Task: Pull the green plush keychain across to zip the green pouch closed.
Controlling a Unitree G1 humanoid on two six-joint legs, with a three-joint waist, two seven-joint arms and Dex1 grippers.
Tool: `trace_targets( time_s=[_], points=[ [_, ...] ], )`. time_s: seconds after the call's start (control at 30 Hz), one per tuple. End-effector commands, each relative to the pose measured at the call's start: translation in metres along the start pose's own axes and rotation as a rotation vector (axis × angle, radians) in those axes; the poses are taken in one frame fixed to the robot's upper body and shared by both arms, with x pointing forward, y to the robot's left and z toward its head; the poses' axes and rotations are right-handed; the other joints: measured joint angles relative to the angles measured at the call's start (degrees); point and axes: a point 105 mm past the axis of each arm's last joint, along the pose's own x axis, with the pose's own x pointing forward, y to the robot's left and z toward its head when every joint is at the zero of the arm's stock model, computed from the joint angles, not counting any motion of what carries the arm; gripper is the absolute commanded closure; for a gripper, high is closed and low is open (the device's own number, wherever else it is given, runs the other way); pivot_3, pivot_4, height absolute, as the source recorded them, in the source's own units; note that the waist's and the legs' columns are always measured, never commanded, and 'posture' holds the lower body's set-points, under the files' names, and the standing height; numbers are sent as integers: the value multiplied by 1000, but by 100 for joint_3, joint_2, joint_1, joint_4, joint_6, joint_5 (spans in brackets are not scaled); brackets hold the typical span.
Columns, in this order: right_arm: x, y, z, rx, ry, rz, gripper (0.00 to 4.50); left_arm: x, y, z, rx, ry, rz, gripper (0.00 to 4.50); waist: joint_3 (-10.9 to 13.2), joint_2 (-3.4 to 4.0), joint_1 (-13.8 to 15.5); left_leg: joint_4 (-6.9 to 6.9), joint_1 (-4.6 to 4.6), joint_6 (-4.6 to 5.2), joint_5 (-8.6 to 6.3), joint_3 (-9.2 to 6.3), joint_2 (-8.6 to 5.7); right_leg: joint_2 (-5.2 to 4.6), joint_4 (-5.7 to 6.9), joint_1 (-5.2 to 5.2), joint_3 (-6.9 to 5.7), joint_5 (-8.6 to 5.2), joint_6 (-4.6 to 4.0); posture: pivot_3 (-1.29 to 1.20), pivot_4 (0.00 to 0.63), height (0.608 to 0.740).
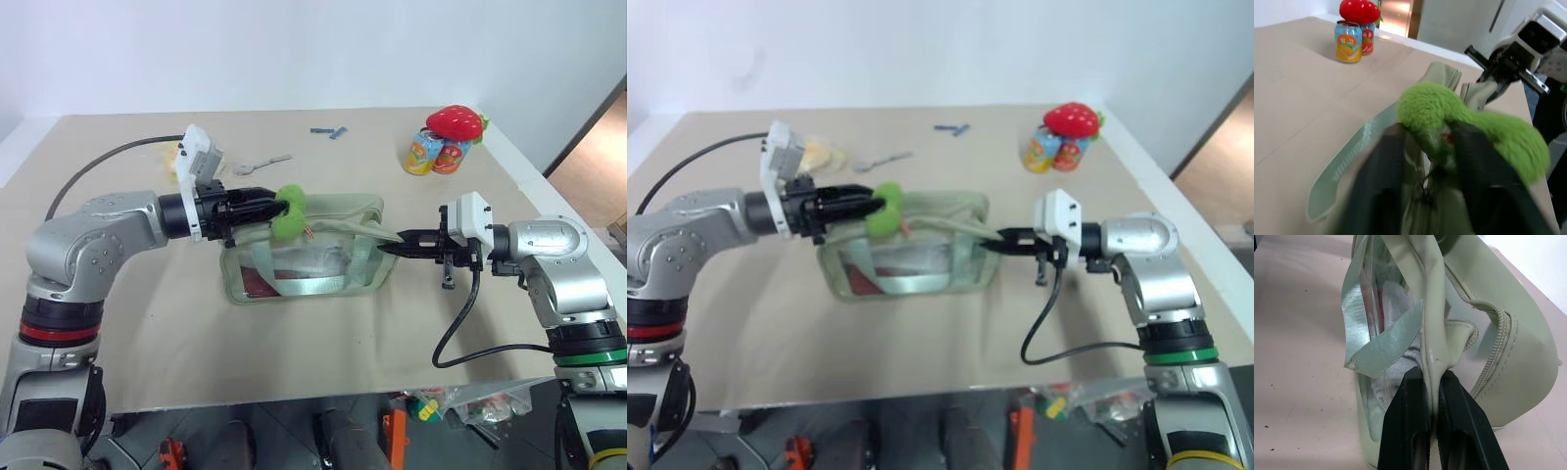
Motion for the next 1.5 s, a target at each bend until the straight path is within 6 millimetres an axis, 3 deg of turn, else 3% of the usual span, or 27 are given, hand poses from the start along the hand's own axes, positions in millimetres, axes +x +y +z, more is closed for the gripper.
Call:
trace_targets(
  time_s=[0.03,0.17,0.4,0.63,0.73,0.83,1.07,1.1,1.23,1.3,1.47,1.5],
  points=[
    [-5,-4,3,-28,13,-19,4500,-9,-9,15,82,23,-36,1498,0,0,-1,0,0,0,0,-1,0,0,0,0,-1,0,0,0,150,740],
    [-5,-5,3,-32,12,-15,4500,-25,-14,14,101,89,-46,76,0,0,-1,0,0,0,0,-1,0,0,0,-1,0,0,0,0,150,740],
    [-3,-6,2,-38,10,-2,4500,-58,-12,18,190,142,46,15,1,1,-5,-2,-1,0,0,2,2,0,1,-5,0,-2,-3,0,150,740],
    [-2,-9,1,-42,7,6,4500,-69,-21,-16,166,129,120,15,1,1,-3,-2,1,0,0,5,2,-4,1,-4,0,-17,-28,0,150,740],
    [-2,-10,1,-44,7,9,4500,-67,-23,-34,136,114,151,828,1,1,1,1,3,0,0,6,1,-8,1,0,-2,-16,-27,0,150,740],
    [-1,-11,2,-47,4,11,4500,-62,-11,-46,144,66,236,1772,0,0,6,5,4,1,1,7,0,-8,2,1,-1,-15,-26,0,150,740],
    [-3,-10,4,23,6,28,4500,-51,-7,-46,137,-17,276,4195,0,0,3,7,4,2,3,10,0,-8,1,3,2,-10,-19,0,150,740],
    [-4,-10,7,51,0,28,3779,-51,-7,-44,138,-30,275,4495,0,0,4,7,4,2,3,10,0,-8,1,3,2,-10,-19,0,150,740],
    [-7,-4,13,99,26,63,2529,-47,-9,-45,136,-32,259,4500,1,1,5,6,1,2,3,9,0,-8,1,0,3,-4,-7,0,150,740],
    [-10,-2,23,124,48,89,1681,-46,-11,-45,130,-30,248,4500,1,1,5,4,0,2,3,8,-1,-8,1,-1,2,2,2,0,150,740],
    [-4,-6,61,65,28,93,46,-43,-14,-46,120,-25,227,4500,1,1,4,3,0,2,3,8,-1,-8,1,-4,2,-3,-5,0,150,740],
    [1,-7,70,36,7,96,46,-41,-15,-46,115,-26,220,4500,1,1,4,3,0,2,3,8,-1,-8,1,-4,2,-7,-13,0,150,740]
  ],
)
